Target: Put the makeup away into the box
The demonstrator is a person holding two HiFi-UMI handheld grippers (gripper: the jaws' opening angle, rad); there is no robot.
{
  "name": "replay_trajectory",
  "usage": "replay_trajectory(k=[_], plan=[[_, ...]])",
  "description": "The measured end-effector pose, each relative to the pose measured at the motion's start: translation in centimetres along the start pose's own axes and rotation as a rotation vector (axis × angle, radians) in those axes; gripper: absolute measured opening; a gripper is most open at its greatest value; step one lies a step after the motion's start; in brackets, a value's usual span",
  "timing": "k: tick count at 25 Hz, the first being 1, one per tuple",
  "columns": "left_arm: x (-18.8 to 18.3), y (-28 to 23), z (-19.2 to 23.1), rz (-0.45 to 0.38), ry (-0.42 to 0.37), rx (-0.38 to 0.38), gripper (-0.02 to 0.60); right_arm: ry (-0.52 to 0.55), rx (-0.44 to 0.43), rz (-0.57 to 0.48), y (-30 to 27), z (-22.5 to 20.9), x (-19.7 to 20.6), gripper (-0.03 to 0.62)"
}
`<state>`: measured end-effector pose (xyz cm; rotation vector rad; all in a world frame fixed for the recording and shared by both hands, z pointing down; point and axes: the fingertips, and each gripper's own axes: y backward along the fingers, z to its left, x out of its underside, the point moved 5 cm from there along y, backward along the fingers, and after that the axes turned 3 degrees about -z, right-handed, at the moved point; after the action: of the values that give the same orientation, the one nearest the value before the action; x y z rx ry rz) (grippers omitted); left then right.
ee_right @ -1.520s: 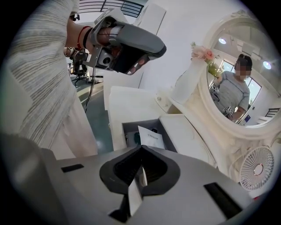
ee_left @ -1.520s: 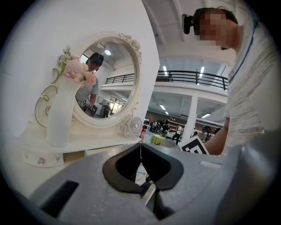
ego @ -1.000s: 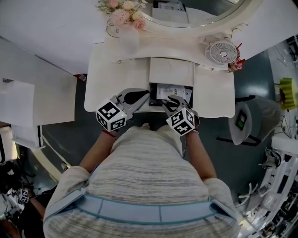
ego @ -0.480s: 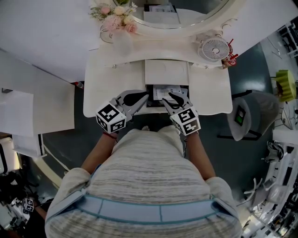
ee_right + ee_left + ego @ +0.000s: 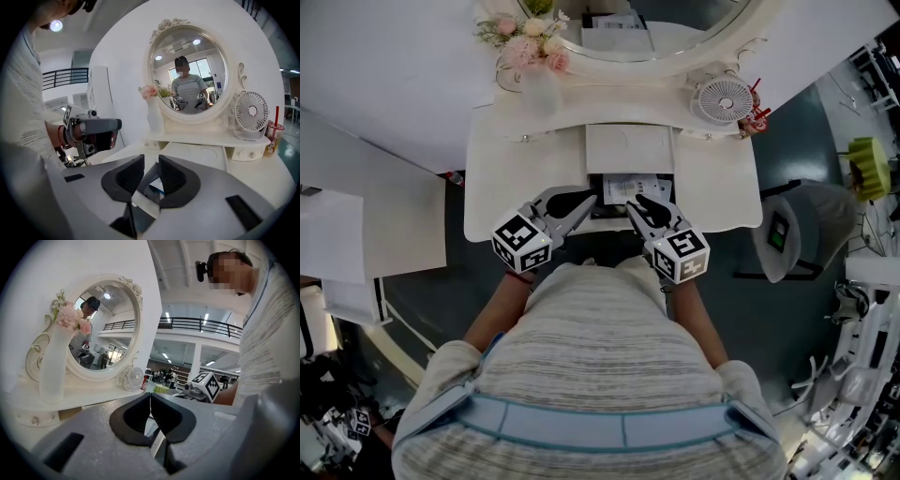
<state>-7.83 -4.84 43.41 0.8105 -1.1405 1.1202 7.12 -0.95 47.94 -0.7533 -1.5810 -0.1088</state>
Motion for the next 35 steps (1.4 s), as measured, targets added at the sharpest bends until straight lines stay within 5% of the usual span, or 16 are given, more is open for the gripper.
replay_trajectory(k=[11,35], plan=[[-0.1,-0.4,-0.5,-0.003,-0.006,0.037,0.015,-0.019,0.031,-0.112,1.2,1.2,-2.0,0.025],[0.4,0.1,-1.8,-0.009,-0.003,0.043,0.015,0.013,0.028,-0.094,2.0,2.5,-2.0,0.008]])
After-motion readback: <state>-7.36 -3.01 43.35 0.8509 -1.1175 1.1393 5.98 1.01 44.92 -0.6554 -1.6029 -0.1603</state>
